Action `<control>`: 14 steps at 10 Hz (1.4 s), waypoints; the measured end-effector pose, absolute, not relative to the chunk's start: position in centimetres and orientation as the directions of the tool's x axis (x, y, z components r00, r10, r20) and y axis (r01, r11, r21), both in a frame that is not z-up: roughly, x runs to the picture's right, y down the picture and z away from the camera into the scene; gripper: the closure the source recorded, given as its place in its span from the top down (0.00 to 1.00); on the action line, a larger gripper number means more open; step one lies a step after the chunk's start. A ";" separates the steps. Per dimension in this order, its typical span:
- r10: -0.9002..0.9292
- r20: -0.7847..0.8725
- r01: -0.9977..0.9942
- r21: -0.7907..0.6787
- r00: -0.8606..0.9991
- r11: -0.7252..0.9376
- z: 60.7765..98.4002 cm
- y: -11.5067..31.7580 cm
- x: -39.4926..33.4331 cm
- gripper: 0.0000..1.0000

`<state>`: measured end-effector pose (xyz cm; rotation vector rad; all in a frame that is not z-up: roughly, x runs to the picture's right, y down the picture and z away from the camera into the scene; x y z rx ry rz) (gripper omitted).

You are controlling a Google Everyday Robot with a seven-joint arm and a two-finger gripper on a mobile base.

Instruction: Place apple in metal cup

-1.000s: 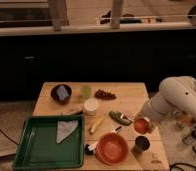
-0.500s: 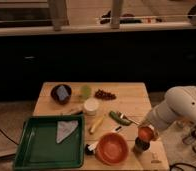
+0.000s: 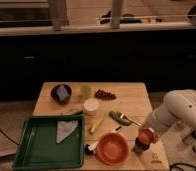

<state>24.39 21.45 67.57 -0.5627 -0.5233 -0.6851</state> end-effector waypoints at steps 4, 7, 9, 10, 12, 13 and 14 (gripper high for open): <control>-0.438 0.610 0.709 -0.313 0.660 0.632 67.7 21.5 24.2 0.79; -0.443 0.610 0.714 -0.314 0.657 0.626 67.4 21.6 24.1 0.80; -0.447 0.610 0.716 -0.309 0.654 0.626 67.2 21.7 24.0 0.80; -0.451 0.611 0.719 -0.303 0.650 0.625 67.2 21.7 23.9 0.80; -0.455 0.613 0.722 -0.296 0.646 0.626 67.0 21.7 23.9 0.80; -0.459 0.614 0.724 -0.289 0.642 0.626 66.9 21.6 23.9 0.80; -0.462 0.617 0.725 -0.279 0.638 0.629 66.6 21.5 23.9 0.80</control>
